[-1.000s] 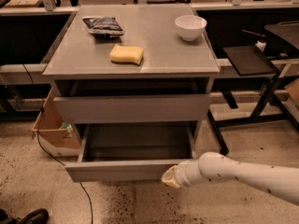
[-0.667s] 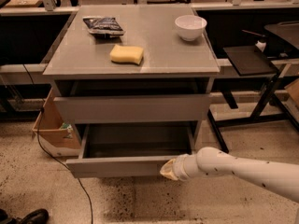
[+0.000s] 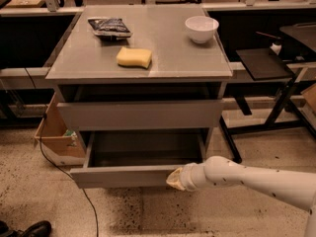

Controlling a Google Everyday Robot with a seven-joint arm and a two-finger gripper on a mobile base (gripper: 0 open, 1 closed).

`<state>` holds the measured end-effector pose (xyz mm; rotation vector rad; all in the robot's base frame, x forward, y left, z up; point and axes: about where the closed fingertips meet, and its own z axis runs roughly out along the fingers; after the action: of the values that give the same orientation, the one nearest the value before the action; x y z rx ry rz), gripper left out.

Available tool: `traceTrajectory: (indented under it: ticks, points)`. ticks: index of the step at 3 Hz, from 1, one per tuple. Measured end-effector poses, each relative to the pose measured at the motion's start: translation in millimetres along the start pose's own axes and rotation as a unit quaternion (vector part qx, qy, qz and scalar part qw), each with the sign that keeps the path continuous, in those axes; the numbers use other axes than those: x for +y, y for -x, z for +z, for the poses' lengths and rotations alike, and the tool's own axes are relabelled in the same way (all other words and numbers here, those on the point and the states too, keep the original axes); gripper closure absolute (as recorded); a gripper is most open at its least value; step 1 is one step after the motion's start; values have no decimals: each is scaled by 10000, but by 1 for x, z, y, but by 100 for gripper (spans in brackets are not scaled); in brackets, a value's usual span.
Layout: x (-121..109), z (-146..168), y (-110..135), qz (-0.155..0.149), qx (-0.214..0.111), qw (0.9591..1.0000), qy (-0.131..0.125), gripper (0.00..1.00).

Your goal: Close middle drawer

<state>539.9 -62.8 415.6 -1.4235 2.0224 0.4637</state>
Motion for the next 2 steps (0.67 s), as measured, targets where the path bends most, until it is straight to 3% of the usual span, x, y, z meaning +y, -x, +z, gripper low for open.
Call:
traceTrajectory:
  ticks: [2]
  points:
    - [-9,17,1,-59,-42,10000,-41,100]
